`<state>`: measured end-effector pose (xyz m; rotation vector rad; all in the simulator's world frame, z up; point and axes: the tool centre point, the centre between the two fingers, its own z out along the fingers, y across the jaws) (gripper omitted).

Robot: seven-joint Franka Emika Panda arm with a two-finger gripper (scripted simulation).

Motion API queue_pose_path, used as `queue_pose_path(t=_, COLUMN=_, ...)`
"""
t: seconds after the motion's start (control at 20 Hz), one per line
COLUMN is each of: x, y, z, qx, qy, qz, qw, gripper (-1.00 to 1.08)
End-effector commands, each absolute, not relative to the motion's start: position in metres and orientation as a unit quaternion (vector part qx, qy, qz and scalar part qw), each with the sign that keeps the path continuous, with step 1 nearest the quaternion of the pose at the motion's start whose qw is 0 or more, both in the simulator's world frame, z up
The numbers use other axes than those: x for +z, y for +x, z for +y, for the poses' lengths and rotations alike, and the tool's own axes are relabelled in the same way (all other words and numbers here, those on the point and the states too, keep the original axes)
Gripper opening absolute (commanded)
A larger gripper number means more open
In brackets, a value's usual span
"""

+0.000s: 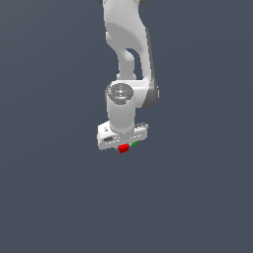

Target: Stack the red cube on top of the green cube.

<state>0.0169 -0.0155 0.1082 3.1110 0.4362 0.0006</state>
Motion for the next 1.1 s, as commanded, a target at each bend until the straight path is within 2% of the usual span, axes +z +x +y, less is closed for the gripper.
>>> queue_pose_path(t=0.0, x=0.104, y=0.007, z=-0.01, qx=0.0, qy=0.99, qz=0.139, qw=0.0, gripper=-1.0)
queue_pose_path(t=0.6, x=0.072, y=-0.053, z=0.023, qx=0.0, qy=0.99, qz=0.139, qw=0.0, gripper=-1.0)
queue_pose_path(t=1.05, x=0.062, y=-0.071, z=0.034, qx=0.0, qy=0.99, qz=0.139, qw=0.0, gripper=-1.0)
